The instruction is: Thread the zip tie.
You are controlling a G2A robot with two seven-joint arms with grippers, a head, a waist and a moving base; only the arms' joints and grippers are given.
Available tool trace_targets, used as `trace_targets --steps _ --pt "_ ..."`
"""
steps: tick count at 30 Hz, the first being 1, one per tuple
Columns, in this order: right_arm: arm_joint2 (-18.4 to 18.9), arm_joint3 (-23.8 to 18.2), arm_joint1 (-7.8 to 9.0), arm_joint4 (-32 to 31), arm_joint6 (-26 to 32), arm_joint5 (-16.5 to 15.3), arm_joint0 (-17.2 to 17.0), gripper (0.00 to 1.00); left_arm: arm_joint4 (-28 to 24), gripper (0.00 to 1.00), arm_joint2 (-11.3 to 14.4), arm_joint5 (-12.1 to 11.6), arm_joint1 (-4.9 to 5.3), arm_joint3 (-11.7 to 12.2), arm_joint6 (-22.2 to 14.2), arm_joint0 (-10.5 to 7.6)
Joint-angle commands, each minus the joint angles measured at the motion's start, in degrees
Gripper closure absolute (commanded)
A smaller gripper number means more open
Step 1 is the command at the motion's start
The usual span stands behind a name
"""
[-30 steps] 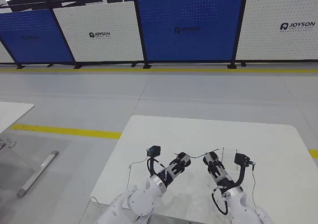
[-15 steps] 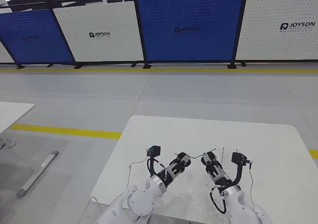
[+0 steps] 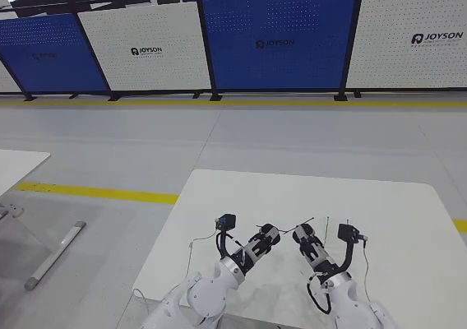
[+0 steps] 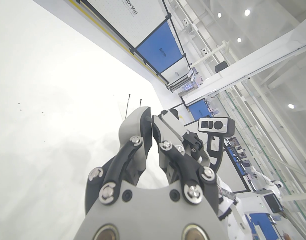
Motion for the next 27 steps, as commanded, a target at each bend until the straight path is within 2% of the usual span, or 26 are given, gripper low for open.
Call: trace_targets --steps 1,10,27 --pt "0.2 -0.3 0.02 -0.2 -0.6 -0.2 -0.4 1.0 0.0 1.0 0.0 0.0 0.0 0.0 0.0 0.0" --pt "1.3 -1.3 0.12 -0.7 -1.3 -0.4 -1.7 1.0 0.0 1.0 0.0 0.0 0.0 0.0 0.0 0.0" --pt "0.7 -0.3 -0.34 -0.9 -1.6 -0.3 -0.4 1.0 0.0 1.0 0.0 0.0 0.0 0.0 0.0 0.0"
